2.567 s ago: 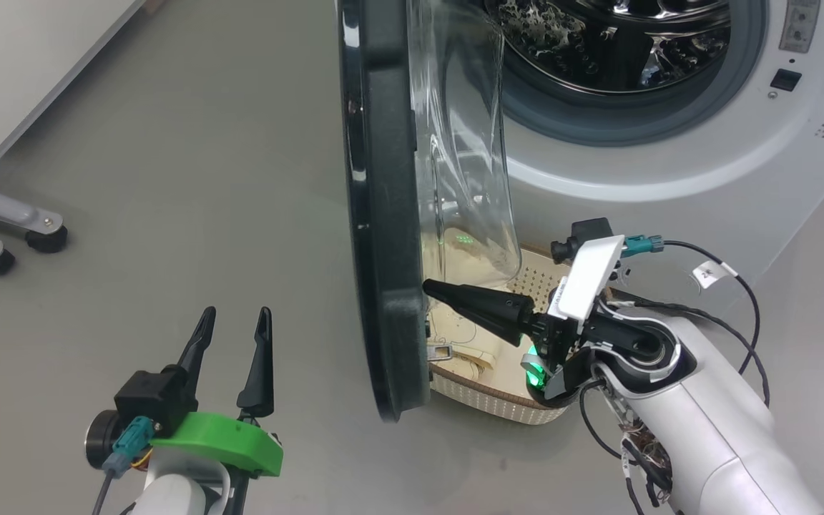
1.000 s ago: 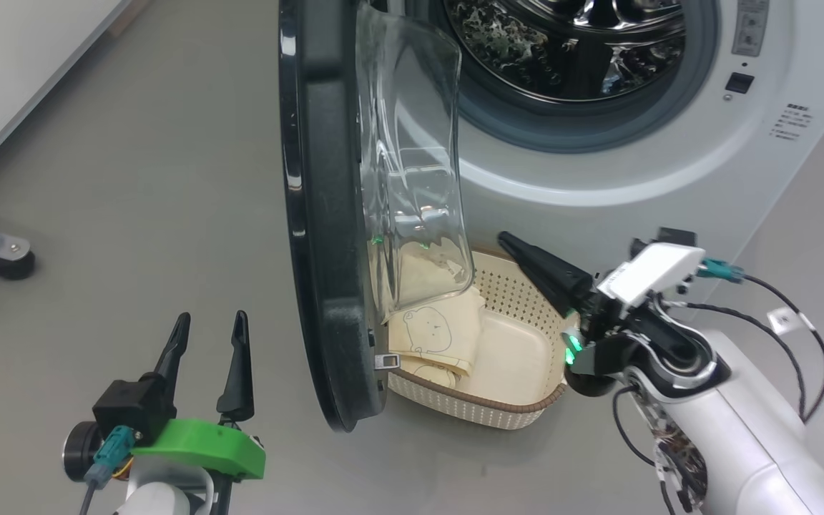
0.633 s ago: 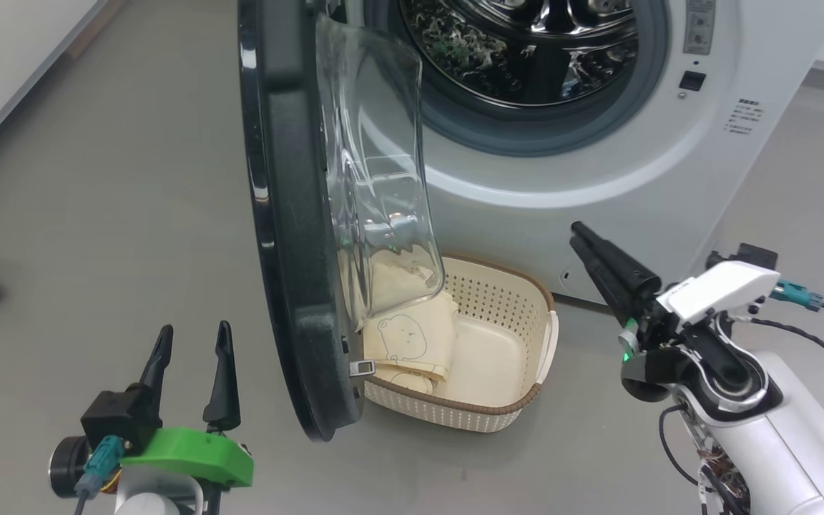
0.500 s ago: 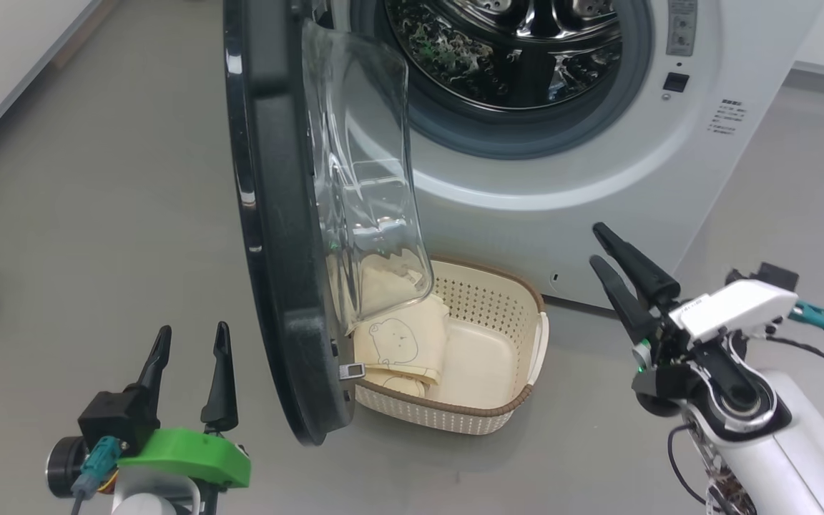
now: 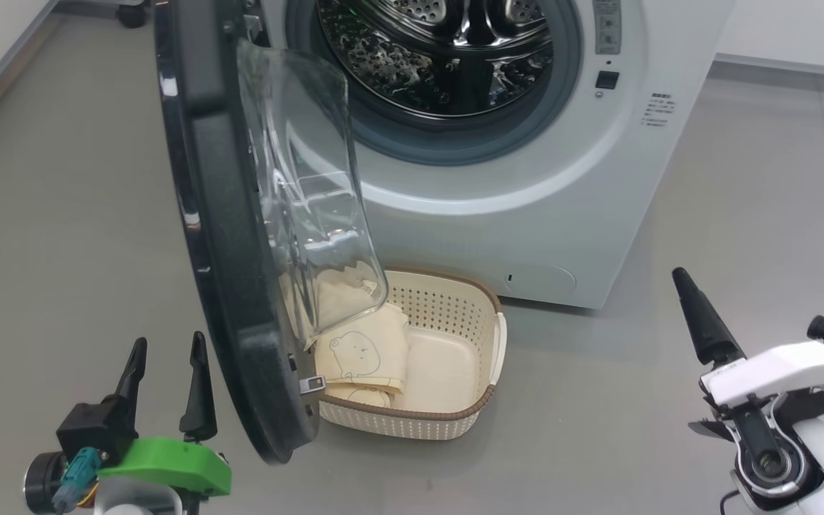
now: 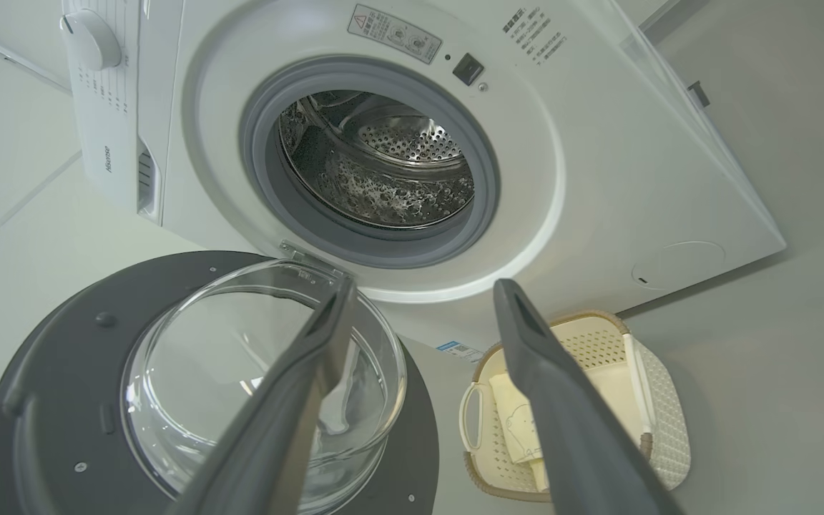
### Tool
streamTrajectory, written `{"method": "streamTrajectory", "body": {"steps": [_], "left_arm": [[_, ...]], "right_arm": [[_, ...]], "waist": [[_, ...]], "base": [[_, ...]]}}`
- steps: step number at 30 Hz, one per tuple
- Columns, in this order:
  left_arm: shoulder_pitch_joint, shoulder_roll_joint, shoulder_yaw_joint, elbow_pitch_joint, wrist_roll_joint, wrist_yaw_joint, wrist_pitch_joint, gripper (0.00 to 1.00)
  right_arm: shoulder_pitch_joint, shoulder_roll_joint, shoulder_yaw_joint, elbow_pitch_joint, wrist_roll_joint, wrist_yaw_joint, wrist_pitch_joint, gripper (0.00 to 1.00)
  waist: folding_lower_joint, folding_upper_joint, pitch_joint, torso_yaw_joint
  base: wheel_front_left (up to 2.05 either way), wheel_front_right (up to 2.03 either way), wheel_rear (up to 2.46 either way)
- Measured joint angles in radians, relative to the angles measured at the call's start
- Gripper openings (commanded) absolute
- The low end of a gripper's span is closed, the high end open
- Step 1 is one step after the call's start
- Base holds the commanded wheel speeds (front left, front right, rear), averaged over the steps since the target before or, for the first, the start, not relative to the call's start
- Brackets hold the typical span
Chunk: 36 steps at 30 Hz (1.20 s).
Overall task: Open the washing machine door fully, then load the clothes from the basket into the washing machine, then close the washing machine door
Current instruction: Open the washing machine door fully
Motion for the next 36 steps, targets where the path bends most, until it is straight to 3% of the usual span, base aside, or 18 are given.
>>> {"method": "streamTrajectory", "body": {"steps": [8, 17, 24, 36], "left_arm": [[0.016, 0.002, 0.005, 0.01, 0.018, 0.0, 0.0, 1.0], [0.016, 0.003, 0.011, 0.016, 0.021, -0.003, 0.0, 1.0], [0.015, 0.002, 0.02, 0.016, 0.025, -0.004, 0.0, 1.0], [0.015, 0.002, 0.035, 0.021, 0.033, -0.007, 0.0, 1.0]], "right_arm": [[0.073, -0.074, 0.009, 0.011, -0.247, -0.001, -0.186, 1.0], [0.074, -0.142, 0.041, -0.001, -0.632, -0.117, -0.202, 1.0], [0.071, -0.128, 0.035, -0.061, -0.864, -0.215, -0.199, 1.0], [0.159, -0.013, 0.034, -0.074, -0.964, -0.239, -0.199, 1.0]], "waist": [[0.0, 0.0, -0.01, -0.038], [0.0, 0.0, -0.005, -0.038], [0.0, 0.0, -0.001, -0.031], [0.0, 0.0, -0.006, -0.024]], "base": [[0.0, 0.0, 0.0], [0.0, 0.0, 0.0], [0.0, 0.0, 0.0], [0.0, 0.0, 0.0]]}}
